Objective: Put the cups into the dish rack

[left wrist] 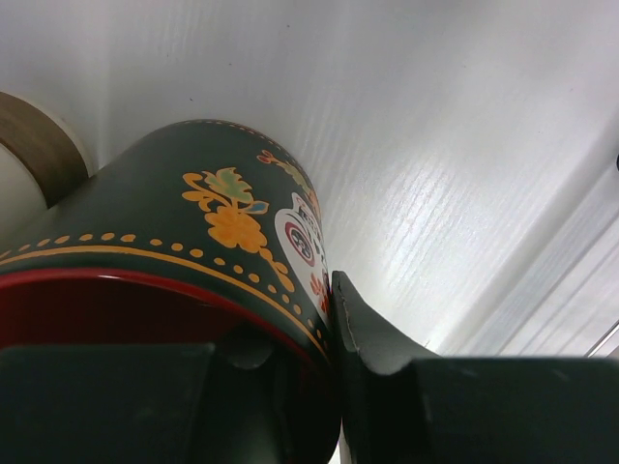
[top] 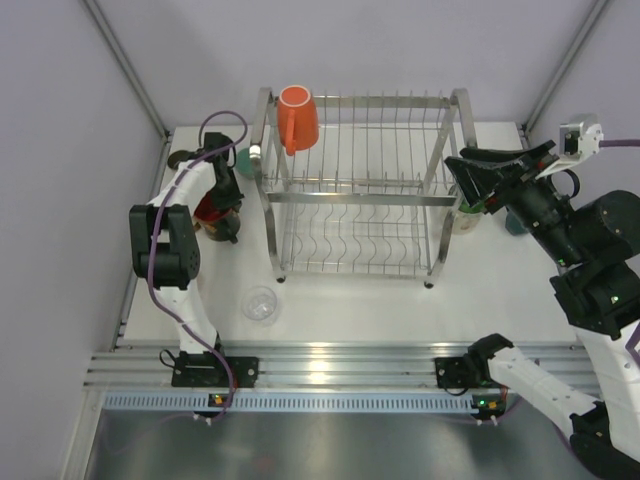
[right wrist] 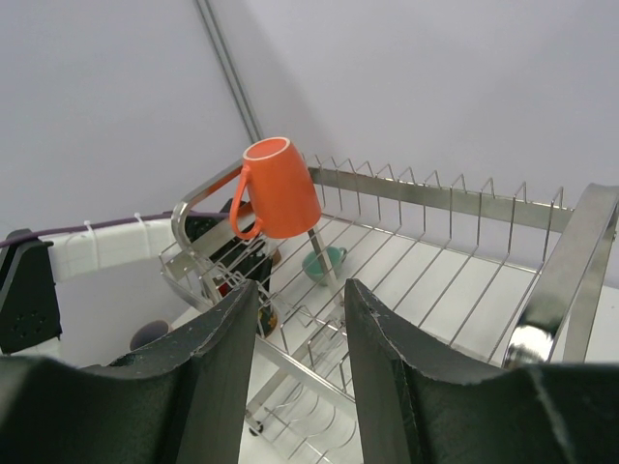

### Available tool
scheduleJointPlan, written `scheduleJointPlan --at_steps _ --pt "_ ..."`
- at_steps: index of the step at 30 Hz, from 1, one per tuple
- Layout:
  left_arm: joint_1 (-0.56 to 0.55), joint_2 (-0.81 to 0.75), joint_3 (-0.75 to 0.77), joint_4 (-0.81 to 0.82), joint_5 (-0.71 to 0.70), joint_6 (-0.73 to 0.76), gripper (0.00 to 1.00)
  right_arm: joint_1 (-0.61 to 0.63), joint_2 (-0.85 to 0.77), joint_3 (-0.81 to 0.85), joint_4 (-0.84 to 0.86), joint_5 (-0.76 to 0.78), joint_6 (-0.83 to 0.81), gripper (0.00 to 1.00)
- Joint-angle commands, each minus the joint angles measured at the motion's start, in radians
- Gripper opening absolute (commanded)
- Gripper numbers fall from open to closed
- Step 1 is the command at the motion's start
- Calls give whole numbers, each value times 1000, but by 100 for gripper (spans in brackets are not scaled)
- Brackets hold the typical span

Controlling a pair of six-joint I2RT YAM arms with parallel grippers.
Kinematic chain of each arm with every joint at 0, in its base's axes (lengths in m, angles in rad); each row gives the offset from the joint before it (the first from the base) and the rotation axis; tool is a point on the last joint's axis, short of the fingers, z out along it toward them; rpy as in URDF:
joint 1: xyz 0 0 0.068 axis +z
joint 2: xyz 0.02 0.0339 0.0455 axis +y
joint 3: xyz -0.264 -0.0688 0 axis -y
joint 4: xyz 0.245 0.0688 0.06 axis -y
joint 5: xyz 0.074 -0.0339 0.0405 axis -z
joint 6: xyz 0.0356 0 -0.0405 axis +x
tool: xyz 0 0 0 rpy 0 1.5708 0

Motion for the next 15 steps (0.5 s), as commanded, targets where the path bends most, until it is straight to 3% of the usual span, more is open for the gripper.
scheduleJointPlan --at_steps 1,15 --pt "10 7 32 -25 -21 2 0 -8 -3 7 31 4 -13 42" --pt "18 -103 124 -47 -61 -57 0 -8 -3 10 28 -2 -4 42"
